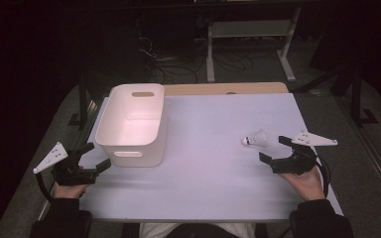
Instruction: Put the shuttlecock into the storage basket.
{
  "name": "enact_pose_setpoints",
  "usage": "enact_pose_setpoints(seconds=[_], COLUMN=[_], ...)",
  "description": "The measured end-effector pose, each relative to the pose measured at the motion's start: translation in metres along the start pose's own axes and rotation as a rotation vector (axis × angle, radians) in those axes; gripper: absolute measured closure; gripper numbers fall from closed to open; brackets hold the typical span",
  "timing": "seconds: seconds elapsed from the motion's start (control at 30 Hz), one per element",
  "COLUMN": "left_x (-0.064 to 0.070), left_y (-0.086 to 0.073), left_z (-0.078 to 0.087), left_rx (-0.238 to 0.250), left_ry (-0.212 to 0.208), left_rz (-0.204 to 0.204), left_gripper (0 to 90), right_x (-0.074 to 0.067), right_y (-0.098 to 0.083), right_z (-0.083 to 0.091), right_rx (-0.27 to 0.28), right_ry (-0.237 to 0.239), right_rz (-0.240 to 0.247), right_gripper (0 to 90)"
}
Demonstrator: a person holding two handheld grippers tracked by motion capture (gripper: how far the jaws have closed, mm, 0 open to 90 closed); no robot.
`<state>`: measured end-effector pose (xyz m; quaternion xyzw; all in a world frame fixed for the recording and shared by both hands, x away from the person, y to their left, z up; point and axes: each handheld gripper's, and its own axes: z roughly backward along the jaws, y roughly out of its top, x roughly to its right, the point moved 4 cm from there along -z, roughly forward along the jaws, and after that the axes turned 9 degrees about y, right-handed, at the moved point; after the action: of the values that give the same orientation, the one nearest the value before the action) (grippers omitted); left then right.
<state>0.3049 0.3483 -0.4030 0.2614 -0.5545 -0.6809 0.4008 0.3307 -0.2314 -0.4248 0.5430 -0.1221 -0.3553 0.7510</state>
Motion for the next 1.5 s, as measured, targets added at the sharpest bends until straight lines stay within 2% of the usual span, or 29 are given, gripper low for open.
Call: enact_pose_setpoints(seconds=[0.77, 1.5], left_x=[0.0009, 0.0013], left_y=[0.0, -0.0002], left_z=[0.0001, 0.0007], left_rx=[-0.002, 0.0], left_ry=[-0.004, 0.01], left_rz=[0.001, 0.003], left_gripper=[0.0, 0.0], right_x=[-0.0025, 0.0066], right_y=[-0.0003, 0.0045], right_z=[0.0006, -0.0073], right_rx=[-0.008, -0.078], right_ry=[0.005, -0.009], right_rz=[0.006, -0.003], right_gripper=[0.0, 0.0])
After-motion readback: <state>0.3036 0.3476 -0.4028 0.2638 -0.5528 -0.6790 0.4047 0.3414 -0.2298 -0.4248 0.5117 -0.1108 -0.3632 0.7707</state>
